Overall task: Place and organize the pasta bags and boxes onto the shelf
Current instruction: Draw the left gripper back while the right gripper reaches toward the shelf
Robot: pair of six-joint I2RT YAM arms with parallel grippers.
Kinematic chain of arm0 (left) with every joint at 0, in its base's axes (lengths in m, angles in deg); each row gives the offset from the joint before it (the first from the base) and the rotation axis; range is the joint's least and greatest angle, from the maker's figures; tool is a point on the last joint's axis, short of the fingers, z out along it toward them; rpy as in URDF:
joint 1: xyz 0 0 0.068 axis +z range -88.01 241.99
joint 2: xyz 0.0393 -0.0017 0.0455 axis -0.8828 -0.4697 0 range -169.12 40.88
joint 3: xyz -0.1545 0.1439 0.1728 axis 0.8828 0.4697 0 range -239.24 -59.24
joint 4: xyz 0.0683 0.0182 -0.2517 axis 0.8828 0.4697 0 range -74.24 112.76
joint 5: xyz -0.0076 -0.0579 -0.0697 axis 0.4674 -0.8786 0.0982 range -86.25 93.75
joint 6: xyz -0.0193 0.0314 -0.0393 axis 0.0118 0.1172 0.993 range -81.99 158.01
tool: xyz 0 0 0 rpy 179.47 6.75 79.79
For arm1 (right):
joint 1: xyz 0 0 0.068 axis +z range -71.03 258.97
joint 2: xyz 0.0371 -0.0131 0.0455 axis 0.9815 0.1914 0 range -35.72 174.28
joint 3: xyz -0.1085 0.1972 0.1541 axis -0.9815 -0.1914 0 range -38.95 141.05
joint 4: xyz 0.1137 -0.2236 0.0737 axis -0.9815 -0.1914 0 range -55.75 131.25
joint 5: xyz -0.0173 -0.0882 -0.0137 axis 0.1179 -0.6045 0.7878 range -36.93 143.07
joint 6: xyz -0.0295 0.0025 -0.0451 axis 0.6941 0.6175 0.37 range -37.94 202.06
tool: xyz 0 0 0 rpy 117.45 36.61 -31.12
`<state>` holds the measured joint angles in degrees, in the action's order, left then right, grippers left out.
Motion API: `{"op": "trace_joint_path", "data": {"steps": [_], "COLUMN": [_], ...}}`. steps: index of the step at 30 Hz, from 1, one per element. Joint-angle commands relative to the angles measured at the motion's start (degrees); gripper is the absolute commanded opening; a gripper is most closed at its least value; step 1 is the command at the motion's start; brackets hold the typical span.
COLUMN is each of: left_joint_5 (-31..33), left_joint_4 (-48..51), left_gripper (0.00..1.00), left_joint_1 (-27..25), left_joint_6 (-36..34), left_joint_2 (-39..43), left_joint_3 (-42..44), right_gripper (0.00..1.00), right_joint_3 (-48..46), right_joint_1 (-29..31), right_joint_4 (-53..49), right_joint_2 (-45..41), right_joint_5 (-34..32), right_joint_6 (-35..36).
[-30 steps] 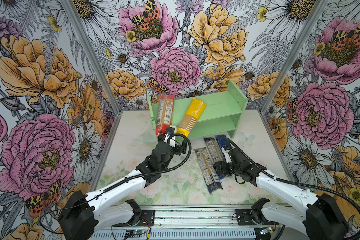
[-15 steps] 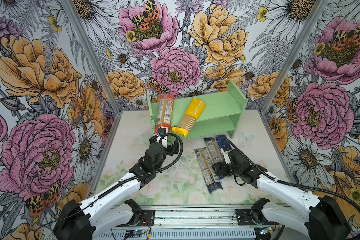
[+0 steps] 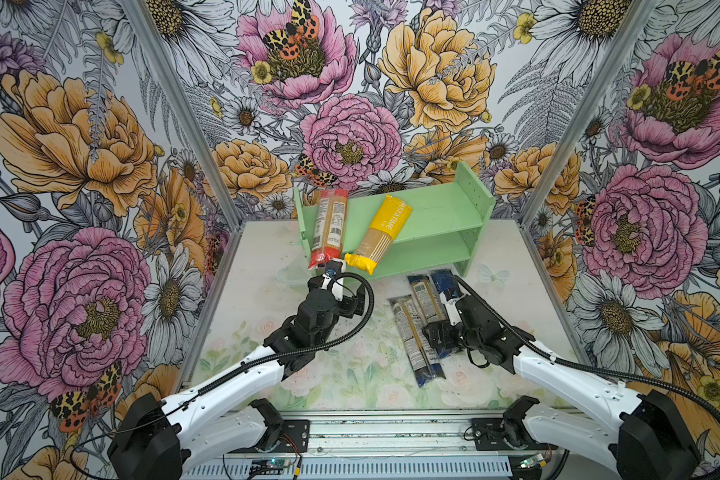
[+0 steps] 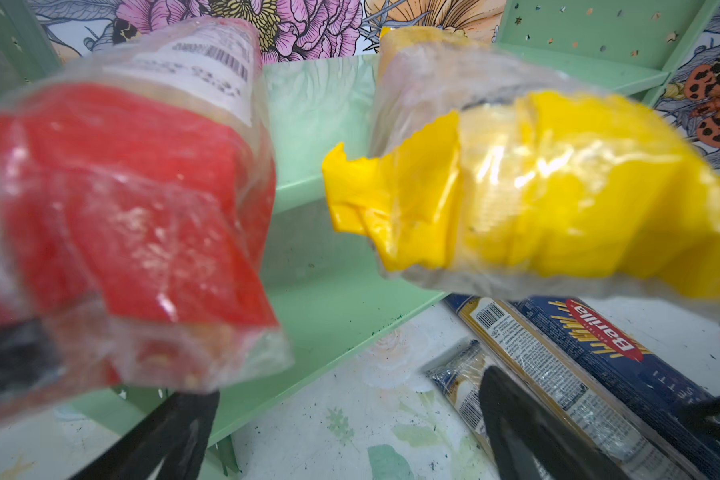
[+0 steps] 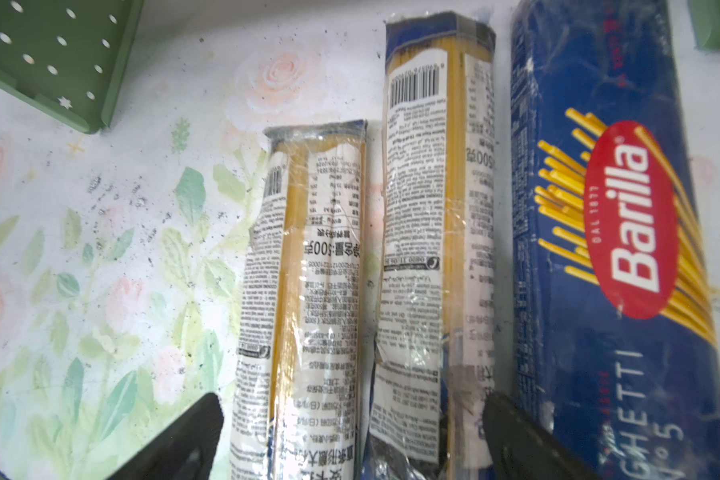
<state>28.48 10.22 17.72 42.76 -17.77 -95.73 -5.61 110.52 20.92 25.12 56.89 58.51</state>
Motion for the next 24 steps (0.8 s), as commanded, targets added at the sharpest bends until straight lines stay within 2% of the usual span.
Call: {"op": "trace_joint_path", "data": {"steps": [1,13,19,24], "left_joint_5": [-0.2,-0.5,0.7,1.1], "left_joint_4": [1.1,6.0,6.6,7.9], "left_gripper": [0.99,0.99,0.99,0.99], "left_joint_1": [-1.1,-3.4,-5.8,-5.9], "left_joint_6": [1.1,2.8,4.3,5.3], "left_joint_2": [2.3,8.0,10.6,13.9], "left_joint_3": [-0.3,3.4,7.6,10.1], "right_gripper": [1.00,1.00,1.00,0.99], "right_joint_3": [4.5,17.8,25.4,30.1], "right_joint_1": [0.0,0.8,4.6,5.7], "right_joint_4": [1.7,1.4,1.4,1.5], "right_joint_2": [-0.2,1.3,4.2,6.8], "right_joint_5": [2.3,5.5,5.0,4.2], "right_joint_6": [-0.5,-2.2,-2.2,-7.0]}}
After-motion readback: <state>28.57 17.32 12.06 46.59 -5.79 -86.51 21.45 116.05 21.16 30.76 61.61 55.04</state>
